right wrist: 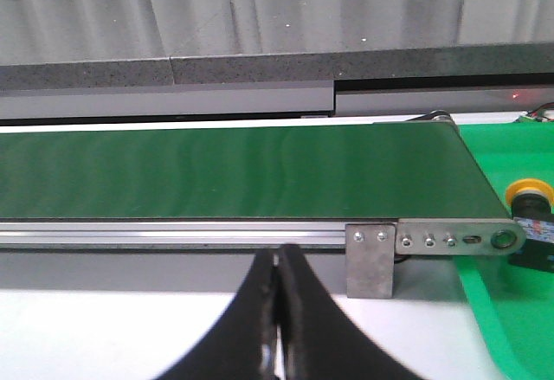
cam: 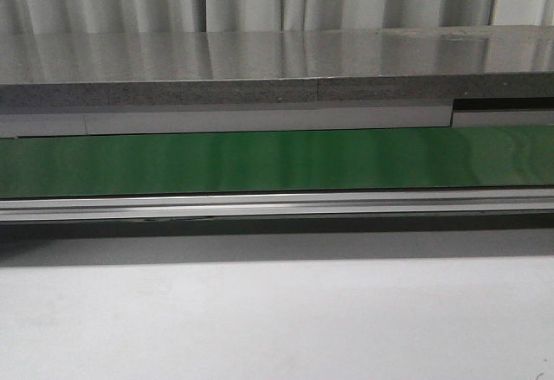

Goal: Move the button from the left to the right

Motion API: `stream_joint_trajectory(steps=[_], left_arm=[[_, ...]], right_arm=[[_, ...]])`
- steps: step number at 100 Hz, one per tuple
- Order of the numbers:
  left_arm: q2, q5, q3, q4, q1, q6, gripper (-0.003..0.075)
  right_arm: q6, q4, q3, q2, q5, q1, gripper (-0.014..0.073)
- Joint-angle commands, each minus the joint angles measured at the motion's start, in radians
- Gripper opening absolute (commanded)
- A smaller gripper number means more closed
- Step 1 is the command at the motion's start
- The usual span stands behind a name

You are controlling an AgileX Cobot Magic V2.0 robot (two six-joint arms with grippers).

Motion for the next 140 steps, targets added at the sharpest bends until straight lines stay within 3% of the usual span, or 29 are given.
stream_joint_trajectory(steps=[1, 27, 69, 104, 140], left_arm=[[0.005, -0.096, -0.025, 0.007, -0.006, -0.004, -0.0021], [-0.035, -0.119, 0.039, 0.013, -0.006, -0.004, -0.0021], [-0.345, -0.122, 0.21, 0.018, -0.006, -0.059, -0.0021], [-0.344, -0.258, 0.311, 0.018, -0.006, -0.097, -0.0021], [-0.344, -0.228, 0.311, 0.018, -0.006, -0.133, -0.0021]], right_arm=[[0.0, -0.01, -0.016, -0.019, -0.086, 0.0, -0.0067], [0.0, -0.01, -0.016, -0.019, -0.086, 0.0, -0.0067], [0.0, -0.01, -0.016, -0.019, -0.086, 0.0, -0.0067], [0.0, -0.01, -0.016, -0.018, -0.086, 0.0, -0.0067], [0.0, -0.01, -0.016, -0.018, -0.086, 0.0, -0.0067]])
